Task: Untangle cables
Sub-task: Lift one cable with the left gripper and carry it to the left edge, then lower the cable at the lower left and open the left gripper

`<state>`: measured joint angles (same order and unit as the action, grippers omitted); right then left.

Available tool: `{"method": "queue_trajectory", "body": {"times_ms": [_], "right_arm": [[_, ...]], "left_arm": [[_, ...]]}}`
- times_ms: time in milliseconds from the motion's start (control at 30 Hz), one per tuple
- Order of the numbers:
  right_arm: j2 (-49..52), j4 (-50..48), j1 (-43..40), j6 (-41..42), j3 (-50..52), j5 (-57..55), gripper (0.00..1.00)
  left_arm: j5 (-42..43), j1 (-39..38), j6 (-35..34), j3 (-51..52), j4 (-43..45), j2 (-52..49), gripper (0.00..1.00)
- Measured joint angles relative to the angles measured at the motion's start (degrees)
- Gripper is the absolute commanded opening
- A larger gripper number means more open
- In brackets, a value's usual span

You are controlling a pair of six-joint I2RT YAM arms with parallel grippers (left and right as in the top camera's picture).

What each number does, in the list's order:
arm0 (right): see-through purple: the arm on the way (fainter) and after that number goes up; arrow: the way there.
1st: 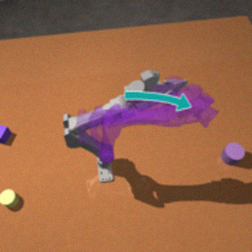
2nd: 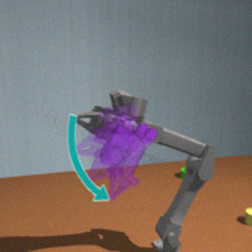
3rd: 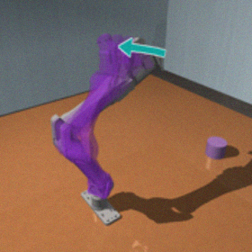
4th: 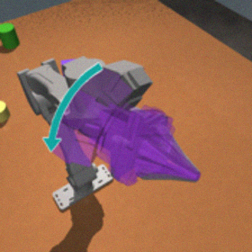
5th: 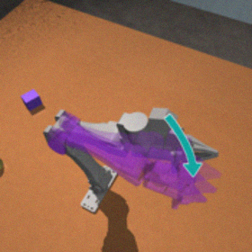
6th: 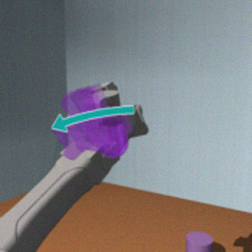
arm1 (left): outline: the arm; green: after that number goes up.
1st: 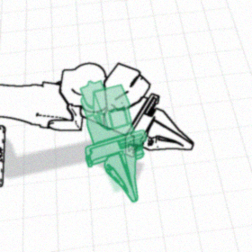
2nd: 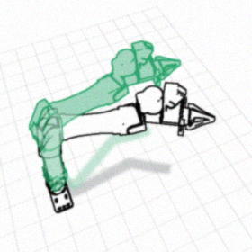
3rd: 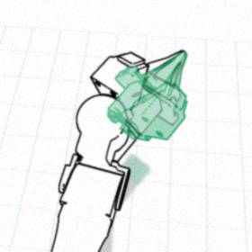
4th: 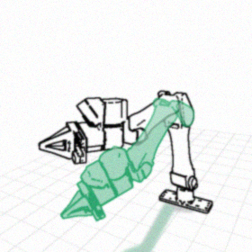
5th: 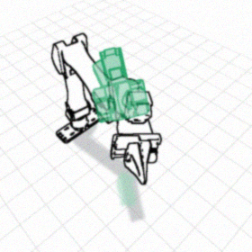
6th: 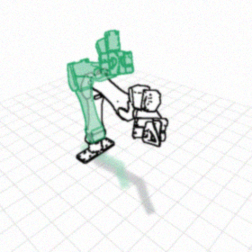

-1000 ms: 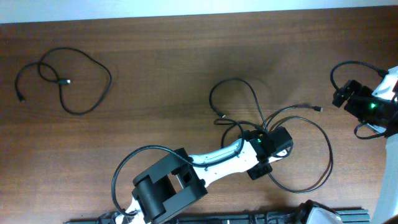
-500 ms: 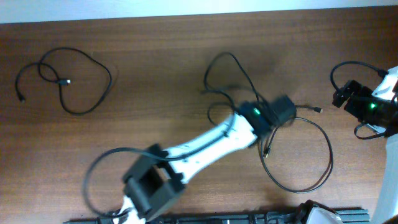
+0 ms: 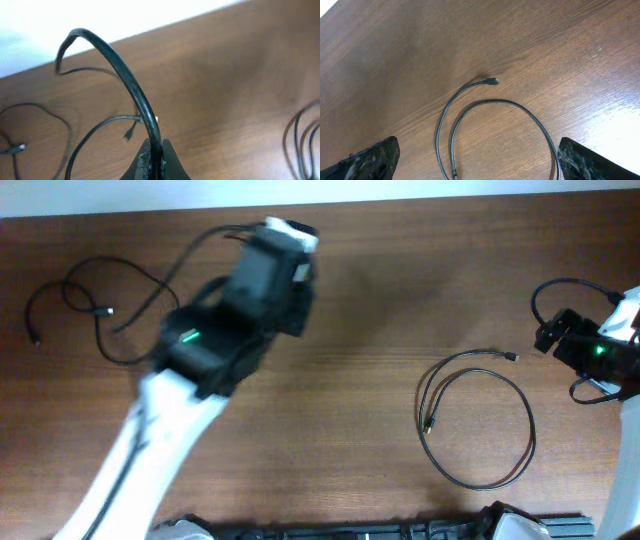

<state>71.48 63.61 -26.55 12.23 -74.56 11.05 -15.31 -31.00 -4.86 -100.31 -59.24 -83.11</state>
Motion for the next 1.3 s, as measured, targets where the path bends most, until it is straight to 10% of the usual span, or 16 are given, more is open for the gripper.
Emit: {"method": "queue_trajectory", "body": {"times_ms": [300,633,1300], "right_arm": [[4.9,0.0,0.0,0.0,0.0,1.7,0.99],[6.7,0.1,0.0,0.0,0.0,3.4,0.99],[6.7,0.0,0.0,0.0,0.0,3.4,0.99]], "left_arm": [[-2.6,21.6,-2.4,-0.6,-2.2,17.0,0.00],[-8.8,49.2,-20.6,2.1,-14.5,10.6,0.00],[-9.2,54.8,-22.5,7.6,-16.5,-9.8,0.01]]}}
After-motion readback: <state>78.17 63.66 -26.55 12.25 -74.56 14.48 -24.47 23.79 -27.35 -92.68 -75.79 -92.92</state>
